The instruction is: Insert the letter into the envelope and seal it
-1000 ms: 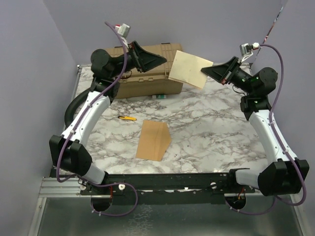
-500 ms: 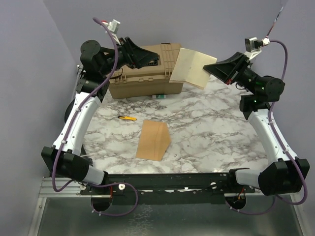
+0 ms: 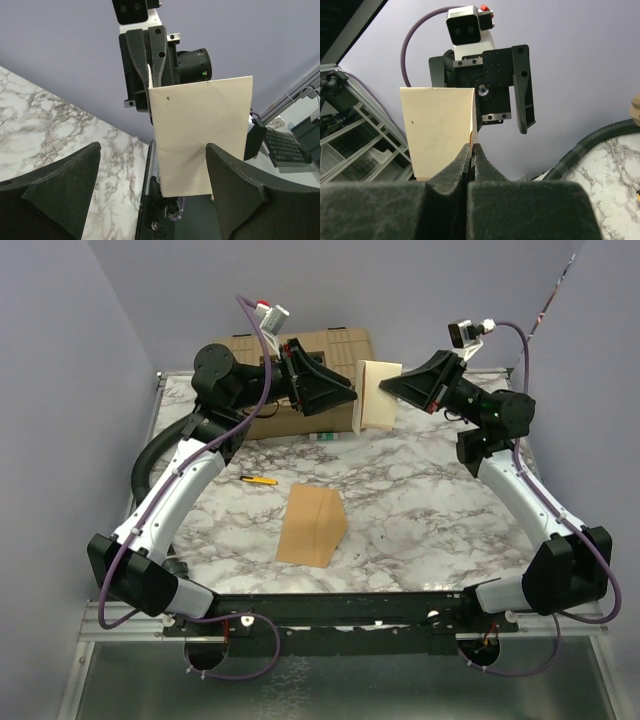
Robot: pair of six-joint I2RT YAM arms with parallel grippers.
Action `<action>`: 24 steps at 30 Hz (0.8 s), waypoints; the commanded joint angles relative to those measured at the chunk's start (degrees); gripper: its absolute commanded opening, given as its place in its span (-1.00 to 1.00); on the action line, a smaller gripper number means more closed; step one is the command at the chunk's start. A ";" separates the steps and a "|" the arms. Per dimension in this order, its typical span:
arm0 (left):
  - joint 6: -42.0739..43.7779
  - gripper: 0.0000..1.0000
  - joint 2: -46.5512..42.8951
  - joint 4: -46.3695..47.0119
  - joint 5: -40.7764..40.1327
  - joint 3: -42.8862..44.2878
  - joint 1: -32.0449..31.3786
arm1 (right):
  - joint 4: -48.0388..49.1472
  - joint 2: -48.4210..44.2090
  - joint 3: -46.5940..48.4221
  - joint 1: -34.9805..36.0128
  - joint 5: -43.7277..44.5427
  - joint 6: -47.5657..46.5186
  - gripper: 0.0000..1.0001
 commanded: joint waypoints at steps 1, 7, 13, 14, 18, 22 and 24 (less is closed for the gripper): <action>-2.49 0.73 -1.63 5.13 2.09 -1.79 0.14 | 3.22 0.80 0.08 0.38 2.59 0.85 -0.99; -4.81 0.72 0.04 6.38 0.06 -3.62 -0.36 | 8.18 3.03 0.89 1.54 2.40 4.40 -0.99; -7.01 0.42 1.72 9.50 1.44 -4.25 -0.86 | 11.66 4.63 0.88 2.48 3.09 7.71 -0.99; -7.51 0.36 1.84 10.30 2.15 -4.30 -0.79 | 11.93 4.72 0.79 2.52 3.17 7.95 -0.99; -8.92 0.01 1.80 12.78 3.40 -4.65 -1.21 | 11.97 4.87 0.78 2.68 3.69 8.09 -0.99; -10.43 -0.44 2.13 14.90 3.19 -5.18 -1.23 | 12.44 5.38 0.79 2.77 3.75 8.75 -0.99; -11.18 -0.75 2.44 15.75 3.10 -5.49 -1.29 | 12.58 5.48 0.57 2.77 3.75 8.84 -0.99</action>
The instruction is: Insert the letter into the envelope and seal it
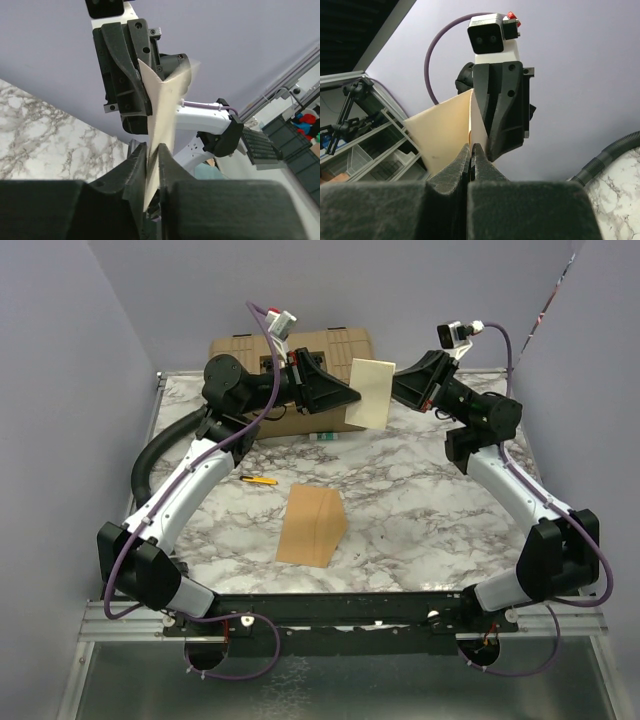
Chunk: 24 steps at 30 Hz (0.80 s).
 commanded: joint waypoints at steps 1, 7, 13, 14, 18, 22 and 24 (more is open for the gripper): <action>-2.35 -0.89 0.64 4.92 1.46 -1.08 -0.31 | 2.81 0.61 0.46 0.43 1.15 0.56 -0.99; -3.24 -1.00 0.91 5.88 0.85 -1.84 -0.32 | -6.87 -2.46 0.20 0.43 1.75 -7.15 -0.65; -3.02 -1.00 0.53 5.97 -0.88 -1.78 -0.15 | -15.31 -7.53 -2.09 0.42 7.08 -14.03 0.49; -3.05 -1.00 0.42 5.97 -1.30 -1.83 -0.11 | -15.90 -8.20 -2.25 0.38 7.39 -14.50 0.61; -2.56 -1.00 0.09 5.97 -3.33 -2.40 -0.08 | -14.78 -7.19 -0.22 0.43 3.59 -13.92 0.83; -3.50 -1.00 0.75 6.00 -4.24 -2.72 0.02 | -7.69 -5.75 -1.71 0.43 2.28 -9.91 0.90; -4.04 -1.00 1.18 5.97 -4.53 -2.72 0.09 | -5.86 -5.16 -2.15 0.51 1.45 -8.93 0.93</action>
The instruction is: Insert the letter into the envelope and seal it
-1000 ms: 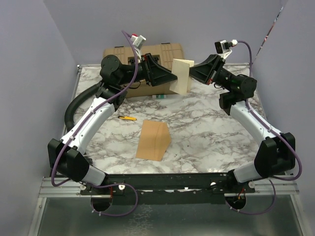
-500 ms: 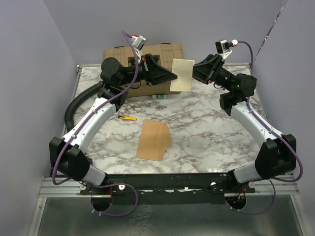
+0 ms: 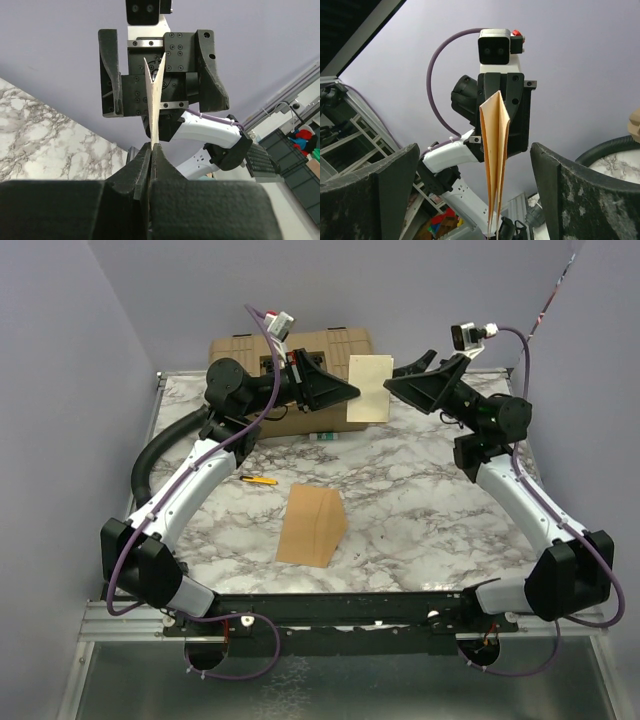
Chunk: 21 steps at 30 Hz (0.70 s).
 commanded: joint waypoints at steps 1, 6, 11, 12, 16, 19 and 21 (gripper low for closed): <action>-1.20 -1.00 0.70 1.56 -2.30 -0.67 0.11 | 5.75 1.69 -0.52 0.54 -3.11 2.21 0.93; -1.52 -1.00 0.83 1.59 -1.77 -0.97 0.07 | -4.41 1.46 1.67 0.63 -3.25 -3.09 0.61; -2.32 -1.00 0.83 1.51 -1.45 -1.89 0.54 | -16.21 0.83 2.78 0.65 -0.59 -8.97 -0.27; -2.42 -1.00 0.72 1.36 -1.43 -2.15 0.81 | -17.40 0.81 2.56 0.65 -0.10 -9.30 -0.46; -1.40 -0.72 0.32 -3.31 -2.08 -3.16 2.34 | -30.97 0.13 2.06 0.65 3.87 -14.77 -0.98; 8.67 0.04 -1.92 -17.56 -6.10 -5.32 3.01 | -43.58 -0.83 0.80 0.63 8.99 -22.41 -0.99; 17.13 0.29 -4.12 -29.21 -12.02 -7.41 2.95 | -49.57 -1.53 -1.12 0.65 12.31 -26.06 -0.99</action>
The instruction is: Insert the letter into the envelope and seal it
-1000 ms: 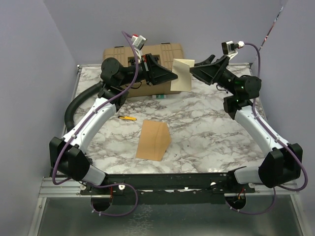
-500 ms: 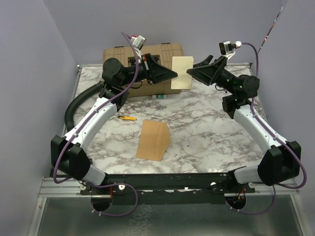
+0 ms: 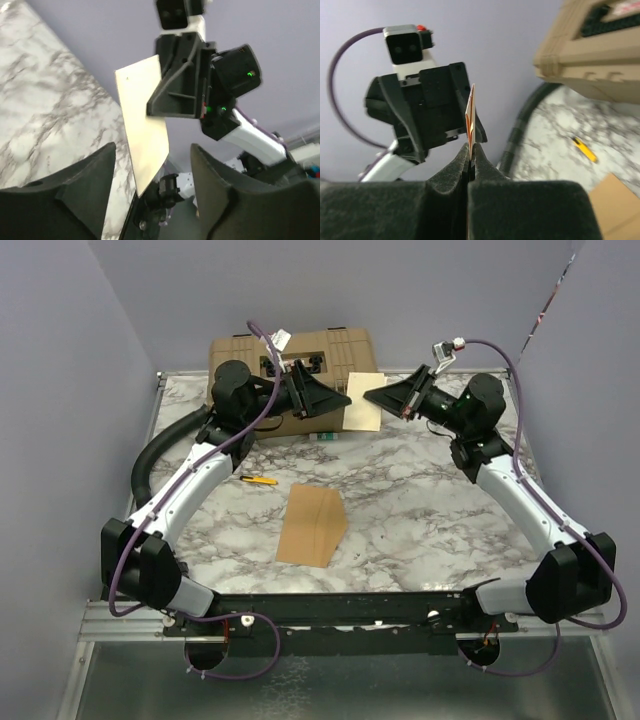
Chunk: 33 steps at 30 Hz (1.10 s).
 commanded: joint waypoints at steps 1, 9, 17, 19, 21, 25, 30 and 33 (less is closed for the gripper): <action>16.97 0.33 -4.99 -25.47 -11.91 -5.07 0.55 | -20.86 -2.22 -3.54 0.19 9.47 -11.58 -0.99; 19.28 0.38 -6.37 -51.07 -34.46 -17.36 0.91 | -22.07 -1.79 -16.81 7.23 18.40 -2.69 -0.99; 18.53 0.64 -8.61 -50.71 -41.67 -30.42 0.92 | -13.11 6.05 -24.25 19.15 30.64 -1.41 -0.99; 17.90 0.65 -7.59 -49.88 -41.44 -32.08 0.92 | -10.05 8.55 -26.10 20.75 33.21 -0.97 -0.99; 17.74 0.65 -7.06 -48.41 -40.14 -33.70 0.96 | -8.08 10.38 -27.58 22.02 35.35 -0.12 -0.99; 16.22 0.64 -8.13 -46.73 -42.43 -36.83 0.74 | -4.65 11.21 -30.49 25.87 42.53 -3.88 -0.99; 8.16 0.59 -9.69 -41.97 -38.72 -41.06 0.09 | -2.80 13.45 -31.78 26.49 45.45 -6.89 -0.99; 5.75 0.52 -8.43 -41.56 -36.92 -41.28 -1.06 | -4.20 14.61 -31.72 26.47 45.45 -5.05 -0.99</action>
